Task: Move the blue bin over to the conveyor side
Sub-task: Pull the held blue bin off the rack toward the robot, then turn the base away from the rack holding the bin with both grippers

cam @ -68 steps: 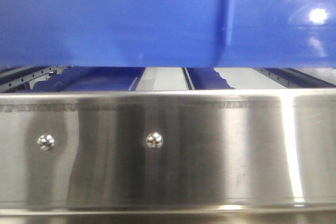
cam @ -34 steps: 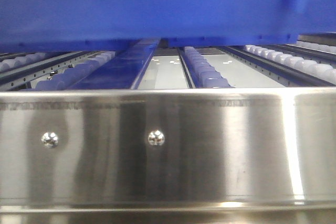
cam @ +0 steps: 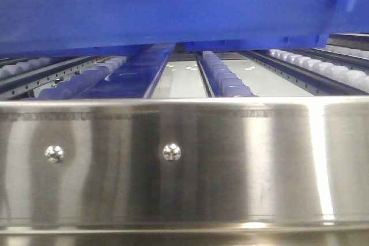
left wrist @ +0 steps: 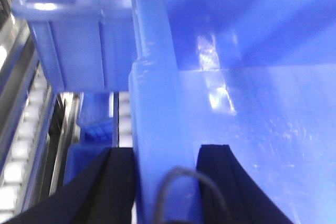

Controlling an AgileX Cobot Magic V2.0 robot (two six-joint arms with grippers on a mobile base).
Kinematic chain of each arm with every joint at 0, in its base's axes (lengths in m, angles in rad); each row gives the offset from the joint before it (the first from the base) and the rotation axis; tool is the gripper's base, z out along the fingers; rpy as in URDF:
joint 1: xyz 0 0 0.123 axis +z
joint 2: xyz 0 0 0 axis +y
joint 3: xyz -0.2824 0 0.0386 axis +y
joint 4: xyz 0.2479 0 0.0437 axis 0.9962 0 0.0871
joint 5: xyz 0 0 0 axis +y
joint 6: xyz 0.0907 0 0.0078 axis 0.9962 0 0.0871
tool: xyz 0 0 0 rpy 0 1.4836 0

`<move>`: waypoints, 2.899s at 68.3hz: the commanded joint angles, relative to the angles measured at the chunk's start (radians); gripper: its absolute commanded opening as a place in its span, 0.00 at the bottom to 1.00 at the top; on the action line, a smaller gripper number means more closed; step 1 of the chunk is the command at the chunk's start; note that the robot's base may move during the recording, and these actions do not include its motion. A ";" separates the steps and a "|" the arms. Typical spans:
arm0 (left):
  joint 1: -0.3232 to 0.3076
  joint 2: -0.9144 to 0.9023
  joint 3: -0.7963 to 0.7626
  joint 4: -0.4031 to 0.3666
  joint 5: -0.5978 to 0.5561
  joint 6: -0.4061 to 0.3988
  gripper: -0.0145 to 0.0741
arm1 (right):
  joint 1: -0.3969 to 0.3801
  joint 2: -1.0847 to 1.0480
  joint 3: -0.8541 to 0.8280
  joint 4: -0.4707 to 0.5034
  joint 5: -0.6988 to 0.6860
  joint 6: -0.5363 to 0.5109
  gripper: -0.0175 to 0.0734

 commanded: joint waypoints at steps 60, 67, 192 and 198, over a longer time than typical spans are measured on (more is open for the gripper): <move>-0.004 -0.022 -0.017 -0.036 -0.189 0.024 0.16 | 0.001 -0.025 -0.014 -0.010 -0.110 -0.020 0.11; -0.004 -0.022 -0.017 -0.036 -0.189 0.024 0.16 | 0.001 -0.025 -0.014 -0.010 -0.110 -0.020 0.11; -0.004 -0.032 -0.017 -0.036 -0.188 0.024 0.16 | 0.001 -0.025 -0.014 -0.010 -0.110 -0.020 0.11; -0.004 -0.032 -0.017 -0.036 -0.188 0.024 0.16 | 0.001 -0.025 -0.014 -0.010 -0.110 -0.020 0.11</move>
